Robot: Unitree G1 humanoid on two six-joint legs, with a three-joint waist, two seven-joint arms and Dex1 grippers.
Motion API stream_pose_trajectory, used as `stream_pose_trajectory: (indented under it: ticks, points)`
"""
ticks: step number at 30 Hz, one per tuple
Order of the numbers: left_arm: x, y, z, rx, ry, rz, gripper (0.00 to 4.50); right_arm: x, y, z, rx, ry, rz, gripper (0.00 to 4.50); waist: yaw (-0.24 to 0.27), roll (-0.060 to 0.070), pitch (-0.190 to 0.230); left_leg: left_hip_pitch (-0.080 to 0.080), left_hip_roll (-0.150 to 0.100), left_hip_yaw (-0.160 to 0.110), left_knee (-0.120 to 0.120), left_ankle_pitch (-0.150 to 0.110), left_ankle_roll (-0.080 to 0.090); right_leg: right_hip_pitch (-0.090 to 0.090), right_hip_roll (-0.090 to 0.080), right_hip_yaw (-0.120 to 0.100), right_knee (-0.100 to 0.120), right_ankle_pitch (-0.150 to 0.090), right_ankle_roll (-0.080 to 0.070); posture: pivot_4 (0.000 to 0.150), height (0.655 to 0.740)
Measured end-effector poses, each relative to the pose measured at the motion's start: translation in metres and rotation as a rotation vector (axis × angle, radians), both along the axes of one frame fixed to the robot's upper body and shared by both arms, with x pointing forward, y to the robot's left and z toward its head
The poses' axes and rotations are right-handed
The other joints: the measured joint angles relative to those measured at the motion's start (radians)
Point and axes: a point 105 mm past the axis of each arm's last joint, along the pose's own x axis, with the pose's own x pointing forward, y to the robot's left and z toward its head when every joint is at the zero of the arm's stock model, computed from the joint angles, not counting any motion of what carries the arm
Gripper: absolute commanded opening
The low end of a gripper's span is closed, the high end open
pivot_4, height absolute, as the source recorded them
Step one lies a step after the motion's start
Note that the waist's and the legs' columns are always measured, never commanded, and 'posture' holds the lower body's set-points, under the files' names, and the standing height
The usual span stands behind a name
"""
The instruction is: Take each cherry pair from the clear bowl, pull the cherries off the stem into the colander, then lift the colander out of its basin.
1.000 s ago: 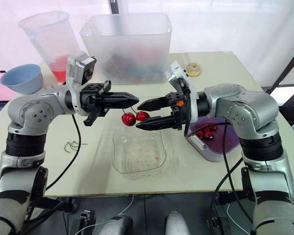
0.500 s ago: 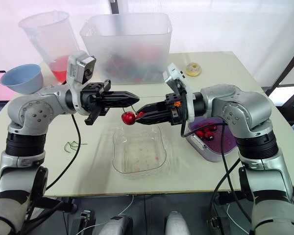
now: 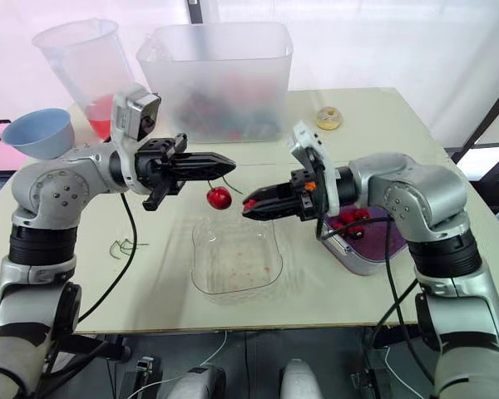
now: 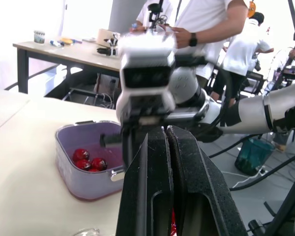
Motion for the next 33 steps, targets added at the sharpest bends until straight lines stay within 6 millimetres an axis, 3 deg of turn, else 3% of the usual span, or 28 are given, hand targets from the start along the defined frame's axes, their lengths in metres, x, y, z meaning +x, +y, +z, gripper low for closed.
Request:
stream_pose_trajectory:
  ticks: [3,8,10,15,18,21,23,26,29,33]
  points:
    - [0.0,0.0,0.0,-0.001,0.0,0.0,0.0,0.001,-0.004,-0.001,0.003,0.008,-0.014,1.25,-0.001,0.0,0.0,0.0,0.0,0.0,0.0,0.0,0.0,0.0,0.0,0.0,0.0,0.0,0.0,0.15,0.74]
    - [0.0,0.0,0.001,-0.003,-0.001,0.003,0.0,-0.002,-0.027,0.006,0.003,0.0,-0.086,1.25,0.004,0.0,0.0,0.0,0.0,0.0,0.0,0.0,0.0,0.001,0.0,0.0,0.0,0.0,0.0,0.15,0.74]
    - [0.001,0.0,0.001,-0.004,-0.002,0.006,0.0,-0.001,-0.044,0.011,-0.023,-0.021,-0.148,1.25,0.009,0.0,0.0,0.0,0.0,0.001,0.0,0.0,0.0,0.001,0.0,0.0,-0.001,0.0,0.0,0.15,0.74]
    - [0.001,0.002,0.002,-0.021,-0.004,0.017,0.0,0.007,-0.111,0.029,-0.17,-0.116,-0.4,1.25,0.021,0.0,0.0,0.0,0.0,0.002,0.0,0.0,0.001,0.001,0.0,0.0,-0.002,0.0,0.0,0.15,0.74]
    - [0.003,0.003,0.001,-0.029,0.002,0.033,0.0,0.011,-0.141,0.013,-0.278,-0.11,-0.493,1.25,0.021,0.0,0.0,0.0,0.0,0.003,0.0,0.0,0.001,0.001,0.0,0.0,-0.001,0.0,0.0,0.15,0.74]
    - [0.004,0.004,-0.001,-0.034,0.008,0.037,0.0,0.018,-0.169,-0.018,-0.427,-0.098,-0.571,1.25,0.02,0.0,0.0,0.001,0.0,0.004,0.0,0.0,0.001,0.001,0.0,0.001,-0.001,0.0,0.0,0.15,0.74]
    - [0.004,0.005,-0.004,-0.034,0.019,0.041,0.0,0.021,-0.18,-0.037,-0.508,-0.079,-0.591,1.25,0.019,0.0,0.0,0.0,0.0,0.004,0.0,0.0,0.001,0.0,0.0,0.001,-0.001,0.0,0.0,0.15,0.74]
    - [0.004,0.005,-0.004,-0.035,0.017,0.041,0.0,0.023,-0.186,-0.049,-0.575,-0.085,-0.585,1.25,0.019,0.0,0.0,0.0,0.0,0.004,0.0,0.0,0.001,0.0,0.0,0.001,-0.001,0.0,0.0,0.15,0.74]
    - [0.004,0.005,-0.004,-0.035,0.016,0.041,0.0,0.025,-0.192,-0.056,-0.614,-0.083,-0.595,2.12,0.021,0.0,0.0,0.0,0.0,0.004,0.0,0.0,0.001,0.0,0.0,0.001,-0.001,0.0,0.0,0.15,0.74]
    - [0.004,0.005,-0.004,-0.035,0.016,0.042,0.0,0.027,-0.199,-0.059,-0.645,-0.085,-0.607,4.08,0.023,0.0,0.0,0.0,0.0,0.004,0.0,0.0,0.001,0.001,0.0,0.001,-0.001,0.0,0.0,0.15,0.74]
